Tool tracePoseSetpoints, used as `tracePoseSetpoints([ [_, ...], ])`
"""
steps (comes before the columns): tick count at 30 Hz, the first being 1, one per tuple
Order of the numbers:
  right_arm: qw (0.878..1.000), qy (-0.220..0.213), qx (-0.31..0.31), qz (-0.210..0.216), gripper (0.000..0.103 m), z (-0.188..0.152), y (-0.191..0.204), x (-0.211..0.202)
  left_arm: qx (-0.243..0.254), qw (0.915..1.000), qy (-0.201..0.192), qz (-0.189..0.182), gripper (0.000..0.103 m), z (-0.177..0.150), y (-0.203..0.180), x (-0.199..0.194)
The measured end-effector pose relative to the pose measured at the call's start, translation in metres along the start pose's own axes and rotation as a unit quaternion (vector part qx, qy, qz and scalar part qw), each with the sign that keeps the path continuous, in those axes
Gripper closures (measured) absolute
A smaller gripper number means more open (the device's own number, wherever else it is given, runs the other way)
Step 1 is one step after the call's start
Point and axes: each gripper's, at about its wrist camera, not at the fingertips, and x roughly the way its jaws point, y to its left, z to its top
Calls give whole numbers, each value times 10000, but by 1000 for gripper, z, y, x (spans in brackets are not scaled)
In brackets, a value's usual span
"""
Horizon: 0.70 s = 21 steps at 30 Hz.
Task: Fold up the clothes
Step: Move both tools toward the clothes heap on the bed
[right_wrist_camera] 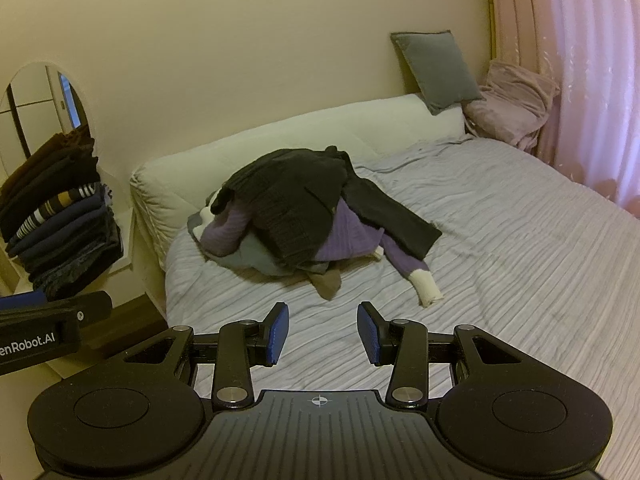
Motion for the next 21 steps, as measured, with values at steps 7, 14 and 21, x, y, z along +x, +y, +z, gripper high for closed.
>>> tracePoseSetpoints([
  [7,10000,-26,-55,11,61,-1,1,0,4,10000,3,51,28,-1,1,-2],
  [14,10000,-9,-95,17,61,4,5,1,-23,10000,5,55,28,3,5,0],
  [21,9999,20,-142,-13,61,14,10,8,-30,10000,38,36,28,10,8,10],
])
